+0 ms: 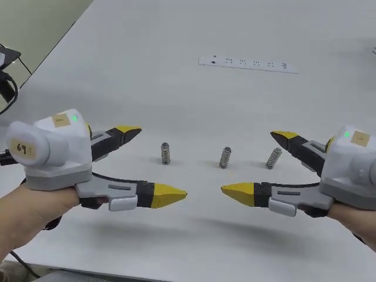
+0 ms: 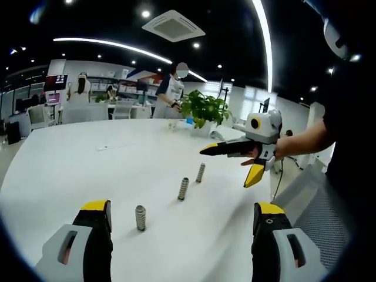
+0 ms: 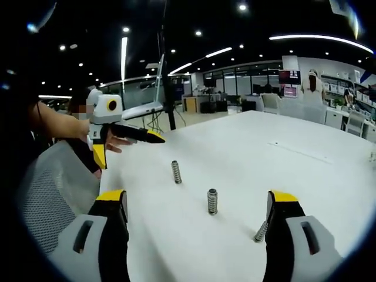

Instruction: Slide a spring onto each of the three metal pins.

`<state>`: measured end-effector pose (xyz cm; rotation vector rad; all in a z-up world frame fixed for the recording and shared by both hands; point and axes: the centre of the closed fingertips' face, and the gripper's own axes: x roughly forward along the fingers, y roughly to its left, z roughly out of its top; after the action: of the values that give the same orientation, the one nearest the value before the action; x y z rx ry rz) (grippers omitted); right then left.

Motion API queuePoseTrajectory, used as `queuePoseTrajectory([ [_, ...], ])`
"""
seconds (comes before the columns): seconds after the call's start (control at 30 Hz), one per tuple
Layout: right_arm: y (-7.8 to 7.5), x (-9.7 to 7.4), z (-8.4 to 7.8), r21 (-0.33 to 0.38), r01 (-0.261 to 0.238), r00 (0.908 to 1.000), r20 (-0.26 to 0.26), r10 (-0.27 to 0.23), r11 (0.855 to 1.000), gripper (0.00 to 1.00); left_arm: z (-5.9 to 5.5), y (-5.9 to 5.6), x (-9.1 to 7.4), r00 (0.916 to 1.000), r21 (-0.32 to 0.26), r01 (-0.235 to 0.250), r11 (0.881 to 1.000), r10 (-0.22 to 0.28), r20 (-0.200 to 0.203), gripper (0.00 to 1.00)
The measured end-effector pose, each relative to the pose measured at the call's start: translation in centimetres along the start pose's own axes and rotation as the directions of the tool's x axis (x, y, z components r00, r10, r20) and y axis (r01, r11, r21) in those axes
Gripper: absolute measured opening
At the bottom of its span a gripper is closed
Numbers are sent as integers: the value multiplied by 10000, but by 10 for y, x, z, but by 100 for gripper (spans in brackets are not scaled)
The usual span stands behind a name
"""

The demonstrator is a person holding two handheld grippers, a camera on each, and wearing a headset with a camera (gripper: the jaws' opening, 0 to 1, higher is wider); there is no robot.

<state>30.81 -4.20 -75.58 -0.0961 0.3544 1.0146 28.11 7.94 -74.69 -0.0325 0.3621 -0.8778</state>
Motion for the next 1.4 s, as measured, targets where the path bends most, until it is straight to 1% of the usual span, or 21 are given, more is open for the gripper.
queuePoseTrajectory([
  [0.1, -5, -7, -4, 69, 202, 9998, -73, -202, 9998, 99, -1, 0, -1, 10000, 2, -9, 10000, 9, 6, 98],
  [0.2, -11, -14, -7, 324, 428, 9991, -8, -428, 9986, 99, -1, 1, -2, 10000, 22, -49, 10000, 49, -20, 98],
  [0.33, -17, -25, -17, 579, 648, 9979, -114, -643, 9962, 99, -2, 5, -7, 9999, 23, -158, 9999, 158, -18, 98],
  [0.37, -22, -28, -22, 638, 714, 9974, -165, -705, 9954, 99, -3, 6, -9, 9998, 14, -176, 9998, 176, -63, 98],
  [0.47, -24, -34, -29, 677, 801, 9964, -336, -779, 9945, 99, -5, 9, -13, 9996, -23, -265, 9996, 265, -100, 98],
  [0.6, -24, -40, -30, 701, 875, 9954, -446, -845, 9937, 99, -6, 13, -18, 9992, -97, -385, 9992, 384, -119, 98],
  [0.77, -25, -42, -33, 738, 970, 9943, -511, -934, 9925, 99, -8, 14, -21, 9988, -119, -467, 9988, 465, -161, 98],
  [0.9, -24, -44, -35, 712, 1000, 9937, -583, -960, 9924, 99, -9, 15, -24, 9984, -141, -566, 9983, 565, -89, 98],
  [1.07, -25, -48, -38, 743, 1086, 9927, -613, -1042, 9913, 99, -14, 15, -27, 9982, -211, -573, 9981, 570, -174, 98],
  [1.17, -26, -49, -41, 760, 1137, 9918, -678, -1086, 9906, 99, -14, 14, -28, 9982, -231, -580, 9980, 576, -181, 98],
  [1.23, -24, -49, -44, 771, 1103, 9914, -790, -1042, 9909, 99, -15, 15, -29, 9980, -294, -603, 9977, 598, -190, 98],
  [1.3, -23, -49, -51, 720, 1062, 9891, -1098, -980, 9917, 99, -16, 14, -28, 9980, -297, -593, 9978, 586, -225, 98],
  [1.4, -24, -51, -54, 669, 1061, 9879, -1210, -975, 9921, 99, -19, 13, -28, 9978, -293, -590, 9978, 581, -306, 98],
])
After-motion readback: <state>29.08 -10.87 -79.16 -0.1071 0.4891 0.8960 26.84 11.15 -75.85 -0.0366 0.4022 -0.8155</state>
